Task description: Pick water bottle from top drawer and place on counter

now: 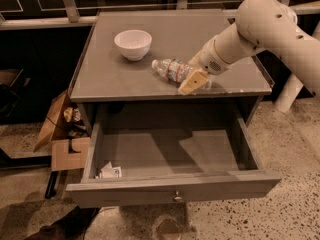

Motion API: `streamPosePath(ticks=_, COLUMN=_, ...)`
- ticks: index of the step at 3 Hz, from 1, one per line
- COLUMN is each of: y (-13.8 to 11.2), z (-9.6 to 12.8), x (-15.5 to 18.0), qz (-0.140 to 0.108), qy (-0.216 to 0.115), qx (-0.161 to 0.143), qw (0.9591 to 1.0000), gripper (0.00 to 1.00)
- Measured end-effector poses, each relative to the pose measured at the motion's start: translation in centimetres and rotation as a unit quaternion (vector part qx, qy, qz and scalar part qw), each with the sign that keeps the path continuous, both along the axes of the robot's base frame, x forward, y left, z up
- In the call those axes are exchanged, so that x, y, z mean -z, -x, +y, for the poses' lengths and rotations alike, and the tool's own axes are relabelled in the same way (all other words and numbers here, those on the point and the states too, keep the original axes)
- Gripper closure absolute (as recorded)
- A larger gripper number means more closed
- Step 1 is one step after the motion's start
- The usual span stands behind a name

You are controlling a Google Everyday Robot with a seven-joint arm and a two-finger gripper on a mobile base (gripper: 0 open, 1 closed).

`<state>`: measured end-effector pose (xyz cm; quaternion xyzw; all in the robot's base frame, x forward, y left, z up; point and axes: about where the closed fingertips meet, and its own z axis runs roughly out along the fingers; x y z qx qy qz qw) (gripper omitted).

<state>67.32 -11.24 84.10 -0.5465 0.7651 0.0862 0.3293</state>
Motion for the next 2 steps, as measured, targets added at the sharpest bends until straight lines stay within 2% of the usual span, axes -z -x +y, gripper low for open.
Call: streamPosePath(ticks=2, y=0.0, z=0.01, x=0.01, qz=0.0, qy=0.0, qx=0.0, qw=1.0, gripper=0.0)
